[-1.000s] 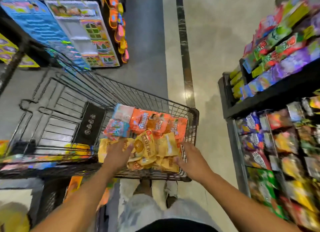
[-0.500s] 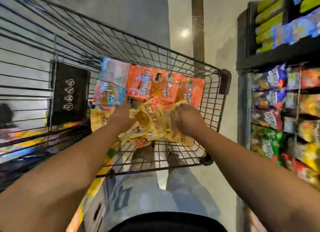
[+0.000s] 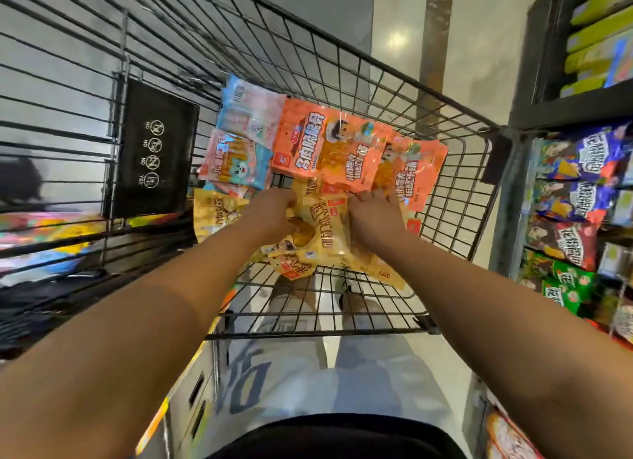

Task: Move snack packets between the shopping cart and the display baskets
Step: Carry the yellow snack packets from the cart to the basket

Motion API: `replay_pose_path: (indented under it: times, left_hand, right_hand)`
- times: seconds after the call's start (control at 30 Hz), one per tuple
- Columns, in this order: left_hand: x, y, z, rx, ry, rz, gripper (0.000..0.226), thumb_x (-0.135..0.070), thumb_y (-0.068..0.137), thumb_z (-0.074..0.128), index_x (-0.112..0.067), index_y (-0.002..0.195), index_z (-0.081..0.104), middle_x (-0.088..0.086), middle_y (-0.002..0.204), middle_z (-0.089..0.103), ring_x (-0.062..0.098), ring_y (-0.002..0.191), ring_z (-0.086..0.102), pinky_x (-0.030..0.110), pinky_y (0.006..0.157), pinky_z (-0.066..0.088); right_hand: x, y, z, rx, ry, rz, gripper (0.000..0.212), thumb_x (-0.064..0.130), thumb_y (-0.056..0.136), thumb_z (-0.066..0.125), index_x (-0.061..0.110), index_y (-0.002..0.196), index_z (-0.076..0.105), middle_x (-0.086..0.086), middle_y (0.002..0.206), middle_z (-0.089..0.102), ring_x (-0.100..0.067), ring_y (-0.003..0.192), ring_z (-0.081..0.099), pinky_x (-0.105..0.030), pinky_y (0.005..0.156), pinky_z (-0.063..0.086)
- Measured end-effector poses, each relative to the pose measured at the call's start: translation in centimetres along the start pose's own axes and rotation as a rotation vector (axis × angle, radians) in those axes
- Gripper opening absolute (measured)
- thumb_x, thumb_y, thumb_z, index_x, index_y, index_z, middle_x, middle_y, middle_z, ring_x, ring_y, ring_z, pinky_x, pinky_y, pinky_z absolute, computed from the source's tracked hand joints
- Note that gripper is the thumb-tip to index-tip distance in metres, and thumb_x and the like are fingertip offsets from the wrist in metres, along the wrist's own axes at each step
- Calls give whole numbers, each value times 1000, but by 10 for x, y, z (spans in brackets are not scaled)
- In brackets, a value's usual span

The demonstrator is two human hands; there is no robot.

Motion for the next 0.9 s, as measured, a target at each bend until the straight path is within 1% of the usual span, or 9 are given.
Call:
replay_pose_path:
  times: [0.1,0.17,0.33,0.43,0.5,0.6,0.67,0.8,0.9]
  left_hand:
    - [3,-20,3,-52,-54,16,35,-24,75,83,-37,84,52,-13,84,56,22,85,60,28,56,38]
    - [1,-34,4,-89,-84,45,43,-21,74,81,-35,76,41,-19,77,45,21,81,56,26,54,28]
    - [1,-75,-5,-212,-203,54,41,-17,79,81,-23,114,60,-7,94,55,27,102,60,29,69,35]
    - [7,-113,-20,-349,-271,-40,34,-24,84,78,-38,98,51,-13,90,55,22,90,54,28,61,38]
    - [6,-145,-36,-488,-327,-52,40,-25,83,78,-41,85,41,-18,81,49,19,81,48,24,55,31]
    - [3,-197,-49,-652,-591,-21,34,-15,82,77,-31,92,49,-9,87,65,25,84,61,32,66,49]
    - [-4,-236,-56,-766,-742,14,34,-8,82,79,-28,97,56,-9,91,70,15,84,68,32,72,53]
    - [-26,-314,-66,-1010,-890,53,39,-3,84,78,-32,92,53,-25,78,67,-13,68,59,4,60,42]
    - [-35,-364,-64,-1133,-1052,49,32,-7,85,79,-28,95,57,-9,86,75,2,76,70,17,65,55]
  right_hand:
    - [-3,-3,8,54,79,59,46,35,86,70,19,130,67,-12,136,61,-39,134,50,-63,115,32]
    - [-8,-8,10,68,123,90,42,35,91,66,19,130,65,-13,131,62,-38,128,55,-56,108,42]
    - [-16,-23,19,77,270,119,21,26,88,69,19,108,67,-6,104,73,-31,98,69,-45,89,57]
    - [-12,-32,21,81,436,71,7,24,87,71,22,93,67,5,79,62,-23,81,58,-30,69,45]
    - [-9,-41,16,83,487,22,13,17,86,71,17,99,71,3,82,63,-24,83,61,-27,65,42]
    - [-12,-65,-3,8,523,-42,12,11,82,73,18,89,65,0,82,62,-28,85,64,-28,56,36]
    - [-19,-88,-23,-89,593,-75,28,11,81,75,28,77,54,7,72,54,-26,76,58,-26,51,29]
    - [-39,-148,-70,-280,737,-123,22,20,86,79,28,91,60,2,78,64,-24,72,60,-30,54,38]
    - [-50,-198,-106,-403,975,-176,24,15,90,81,24,107,67,6,99,73,-19,91,70,-35,75,53]
Point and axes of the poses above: each hand's wrist, its own y-axis towards the middle knuckle, its own z-axis out of the palm, x = y × z, the point moved 8 cm from there along y, towards the middle knuckle
